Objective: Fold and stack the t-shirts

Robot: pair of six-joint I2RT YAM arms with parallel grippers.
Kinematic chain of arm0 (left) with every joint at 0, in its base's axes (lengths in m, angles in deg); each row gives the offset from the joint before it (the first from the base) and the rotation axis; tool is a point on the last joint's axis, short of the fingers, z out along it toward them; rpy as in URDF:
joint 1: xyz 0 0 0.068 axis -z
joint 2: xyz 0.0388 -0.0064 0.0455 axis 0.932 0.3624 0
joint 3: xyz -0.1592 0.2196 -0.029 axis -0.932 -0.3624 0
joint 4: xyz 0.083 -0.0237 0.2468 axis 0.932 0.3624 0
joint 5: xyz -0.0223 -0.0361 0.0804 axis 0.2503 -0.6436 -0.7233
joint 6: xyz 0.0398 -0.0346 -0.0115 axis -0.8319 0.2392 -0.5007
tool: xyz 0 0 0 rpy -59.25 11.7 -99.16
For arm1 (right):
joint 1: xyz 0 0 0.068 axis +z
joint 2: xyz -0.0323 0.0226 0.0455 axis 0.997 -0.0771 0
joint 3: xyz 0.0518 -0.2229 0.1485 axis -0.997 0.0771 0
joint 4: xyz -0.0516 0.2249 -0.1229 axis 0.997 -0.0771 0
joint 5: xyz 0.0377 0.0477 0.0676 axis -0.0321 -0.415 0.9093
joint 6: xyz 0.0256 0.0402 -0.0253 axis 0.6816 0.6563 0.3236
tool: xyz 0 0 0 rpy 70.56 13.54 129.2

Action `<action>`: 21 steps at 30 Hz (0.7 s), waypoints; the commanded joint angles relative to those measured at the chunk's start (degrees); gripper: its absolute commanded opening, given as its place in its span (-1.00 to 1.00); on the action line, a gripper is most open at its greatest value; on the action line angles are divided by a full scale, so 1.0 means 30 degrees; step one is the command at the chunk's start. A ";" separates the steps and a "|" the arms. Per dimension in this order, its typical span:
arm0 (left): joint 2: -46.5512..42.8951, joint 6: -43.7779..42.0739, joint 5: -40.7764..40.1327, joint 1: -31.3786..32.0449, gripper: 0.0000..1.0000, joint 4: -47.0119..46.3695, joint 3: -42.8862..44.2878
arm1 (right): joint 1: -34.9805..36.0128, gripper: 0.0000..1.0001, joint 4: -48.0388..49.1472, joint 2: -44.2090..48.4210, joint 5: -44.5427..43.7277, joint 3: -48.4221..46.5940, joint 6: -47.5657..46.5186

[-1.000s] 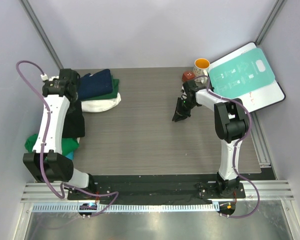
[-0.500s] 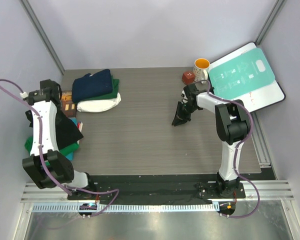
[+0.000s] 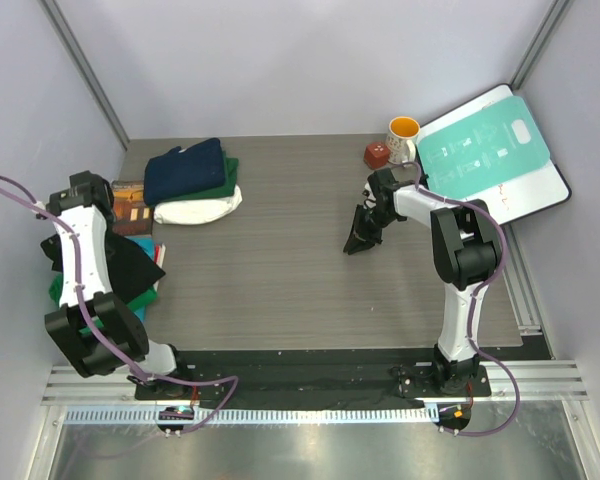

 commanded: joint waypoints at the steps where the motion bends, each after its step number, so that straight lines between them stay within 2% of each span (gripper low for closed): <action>1: -0.0255 0.0463 -0.1363 -0.0948 -0.88 0.1430 0.0093 | 0.0076 -0.56 -0.0165 0.0822 0.0313 -0.0130 0.0120; 3: 0.0008 0.0434 -0.1130 -0.1154 -0.88 0.1312 0.0180 | 0.0076 -0.57 -0.0107 0.0940 0.0312 0.0047 0.0120; 4: 0.0560 0.0434 -0.1129 -0.1184 -0.84 0.1311 0.0413 | 0.0076 -0.57 -0.0078 0.0940 0.0254 0.0193 0.0120; 5: 0.0885 0.0434 -0.1100 -0.1213 -0.71 0.1369 0.0560 | 0.0105 -0.56 -0.0048 0.0911 0.0312 0.0223 0.0120; 6: 0.1236 0.0405 -0.0722 -0.1213 -0.71 0.1428 0.0765 | 0.0047 -0.57 0.0010 0.0911 0.0341 0.0223 0.0120; 7: 0.1907 0.0202 -0.0487 -0.1242 -0.74 0.1487 0.1202 | 0.0076 -0.56 0.0010 0.0882 0.0342 0.0223 0.0120; 8: 0.2117 -0.0062 -0.0107 -0.1185 -1.00 0.1429 0.1467 | 0.0076 -0.57 0.0010 0.0853 0.0313 0.0194 0.0120; 14: 0.4423 -0.0064 -0.0075 -0.1242 -0.98 0.1545 0.3431 | 0.0076 -0.57 0.0098 0.0589 0.0342 -0.0069 0.0237; 16: 0.5366 -0.0006 0.0276 -0.1184 -0.81 0.1983 0.4017 | 0.0076 -0.56 0.0128 0.0618 0.0371 -0.0186 0.0237; 17: 0.5806 0.0052 0.0364 -0.1184 -0.57 0.2072 0.4164 | 0.0076 -0.57 0.0070 0.0647 0.0371 -0.0216 0.0150; 21: 0.4763 0.0374 -0.0277 -0.1155 -0.38 0.2454 0.4225 | 0.0047 -0.57 -0.0047 0.0706 0.0254 -0.0217 0.0149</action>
